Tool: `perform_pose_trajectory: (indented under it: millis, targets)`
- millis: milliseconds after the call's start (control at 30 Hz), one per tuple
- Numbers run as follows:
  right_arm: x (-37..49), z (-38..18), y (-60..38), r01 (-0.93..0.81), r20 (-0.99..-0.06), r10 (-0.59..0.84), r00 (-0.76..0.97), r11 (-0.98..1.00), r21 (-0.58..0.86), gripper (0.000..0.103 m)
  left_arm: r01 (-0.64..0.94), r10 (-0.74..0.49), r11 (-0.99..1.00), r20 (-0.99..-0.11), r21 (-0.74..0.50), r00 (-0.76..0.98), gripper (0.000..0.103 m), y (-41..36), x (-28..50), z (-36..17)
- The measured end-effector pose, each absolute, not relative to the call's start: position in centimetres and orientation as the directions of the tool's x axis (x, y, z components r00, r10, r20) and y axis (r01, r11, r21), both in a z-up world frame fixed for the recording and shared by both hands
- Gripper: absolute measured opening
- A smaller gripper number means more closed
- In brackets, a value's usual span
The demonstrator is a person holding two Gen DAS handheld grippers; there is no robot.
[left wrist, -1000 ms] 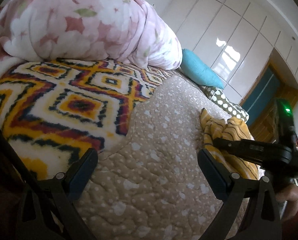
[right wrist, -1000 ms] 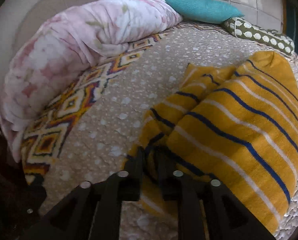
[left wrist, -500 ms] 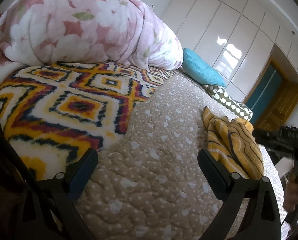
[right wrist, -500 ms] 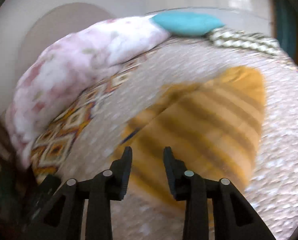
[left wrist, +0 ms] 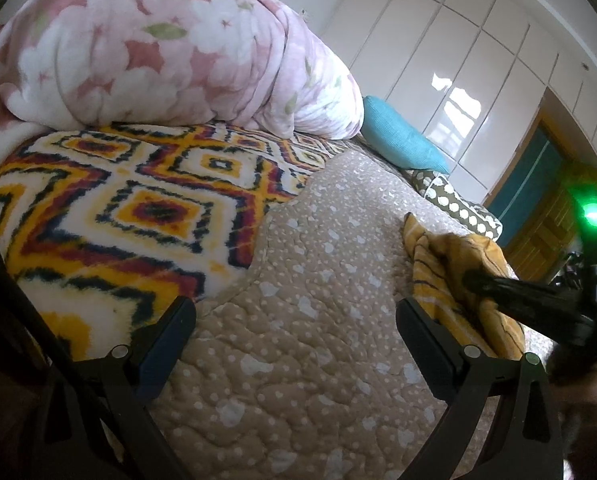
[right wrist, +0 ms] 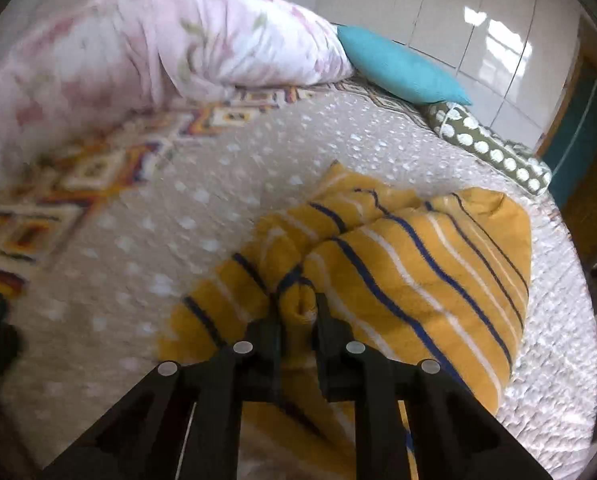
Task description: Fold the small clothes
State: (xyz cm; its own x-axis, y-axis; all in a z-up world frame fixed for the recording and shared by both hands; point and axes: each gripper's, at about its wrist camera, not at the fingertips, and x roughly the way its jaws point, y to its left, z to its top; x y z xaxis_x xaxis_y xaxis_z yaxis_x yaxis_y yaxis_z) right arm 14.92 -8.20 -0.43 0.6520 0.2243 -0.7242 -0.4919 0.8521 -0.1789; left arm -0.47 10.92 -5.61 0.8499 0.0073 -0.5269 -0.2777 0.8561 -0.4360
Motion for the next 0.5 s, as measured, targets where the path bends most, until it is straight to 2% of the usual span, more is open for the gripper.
perform_pose_trajectory:
  millis: [100,233,267,300,500]
  targets:
    - [11.4,0.0,-7.5,-0.576,-0.732,0.253,0.632,0.786,-0.225,0.014,-0.278,0.007,0.856,-0.527,-0.436,0.85,0.099,10.9,-0.5,-5.6]
    - [8.7,-2.9,-6.6,-0.66,-0.788,0.244,0.566,0.706,-0.256,0.014,-0.283,0.017,0.86,-0.531,-0.424,0.847,0.099,10.8,-0.3,-5.6]
    - [8.5,-3.8,-6.6,-0.659,-0.789,0.226,0.572,0.699,-0.278,0.015,-0.284,0.021,0.863,-0.533,-0.417,0.846,0.099,10.7,-0.3,-5.6]
    - [8.5,-4.1,-6.8,-0.654,-0.783,0.226,0.579,0.702,-0.281,0.02,-0.285,0.024,0.865,-0.534,-0.412,0.845,0.099,10.7,-0.3,-5.7]
    - [9.4,0.5,-9.1,-0.645,-0.743,0.373,0.555,0.758,-0.101,0.032,-0.284,0.025,0.867,-0.535,-0.408,0.845,0.1,10.7,-0.2,-5.7]
